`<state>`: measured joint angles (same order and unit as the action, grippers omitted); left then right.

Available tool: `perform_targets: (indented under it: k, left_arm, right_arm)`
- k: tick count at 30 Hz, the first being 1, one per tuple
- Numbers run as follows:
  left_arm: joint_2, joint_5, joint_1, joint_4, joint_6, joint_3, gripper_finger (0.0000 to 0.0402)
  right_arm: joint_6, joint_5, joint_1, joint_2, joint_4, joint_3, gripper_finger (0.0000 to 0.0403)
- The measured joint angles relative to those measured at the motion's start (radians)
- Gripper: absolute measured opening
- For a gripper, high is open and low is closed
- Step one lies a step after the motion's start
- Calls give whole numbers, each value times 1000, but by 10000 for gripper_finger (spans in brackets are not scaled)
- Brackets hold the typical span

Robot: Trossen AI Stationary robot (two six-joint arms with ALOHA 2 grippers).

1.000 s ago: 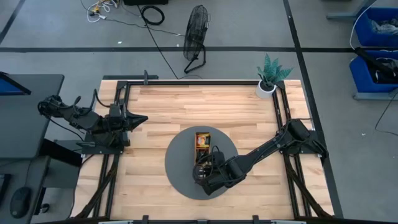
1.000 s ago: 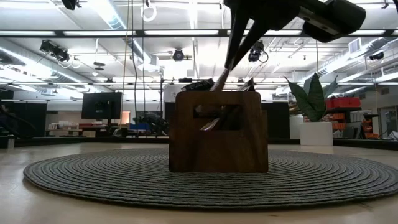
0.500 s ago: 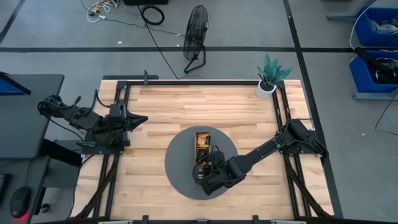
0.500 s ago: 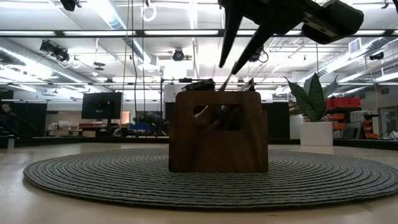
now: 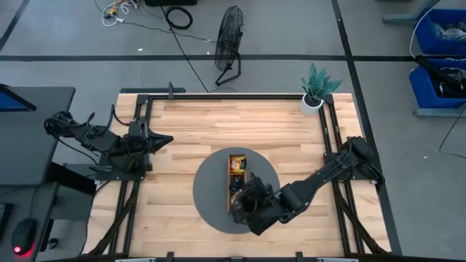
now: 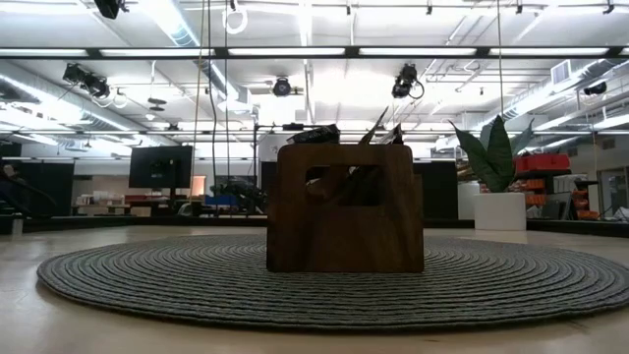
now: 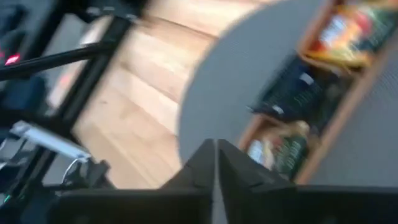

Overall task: Pick & Place Tea
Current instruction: Return to Home Position

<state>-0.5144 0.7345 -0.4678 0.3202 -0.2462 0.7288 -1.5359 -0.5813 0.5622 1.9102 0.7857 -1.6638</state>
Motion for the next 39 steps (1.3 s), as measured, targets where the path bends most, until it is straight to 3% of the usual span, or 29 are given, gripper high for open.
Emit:
perform_targets:
  k: [2, 4, 7, 8, 10, 12, 15, 21, 25, 30, 33, 36, 39]
  left_arm:
    - [0, 0, 0, 1, -1, 0, 3]
    - [0, -4, 0, 8, -8, 0, 3]
    - [0, -73, 0, 17, -12, 0, 3]
    - [-2, -90, 0, 16, -13, 0, 3]
    - [-3, -104, 0, -31, -20, -20, 3]
    - [9, -118, 0, -114, -23, -76, 3]
    - [26, -147, 0, -241, -26, -173, 3]
    - [32, -235, 0, -414, -37, -342, 3]
    - [39, -247, 0, -493, -58, -421, 2]
    - [36, -278, 0, -472, -84, -469, 2]
    - [33, -225, 0, -367, -92, -475, 2]
    - [29, -128, 0, -267, -251, -475, 2]
    - [12, -130, -1, -277, -179, -474, 2]
  right_arm:
    - [101, -29, 2, -12, -50, 0, 14]
    - [236, -20, -7, -14, -68, -2, 10]
    - [385, 142, -44, -13, -52, 0, 4]
    - [394, 152, -53, -13, -75, 0, 4]
    - [513, 88, -59, -14, -190, 0, 2]
    - [769, 36, -55, -16, -382, 0, 2]
    - [1030, 82, -55, -21, -559, -2, 1]
    - [1131, 285, -113, -20, -629, 43, 1]
    - [1154, 359, -148, -59, -875, 221, 1]
    - [1140, 408, -195, -173, -1116, 479, 0]
    - [1124, 458, -218, -269, -1038, 592, 0]
    - [1054, 474, -228, -353, -861, 671, 0]
    - [1132, 451, -227, -432, -912, 764, 0]
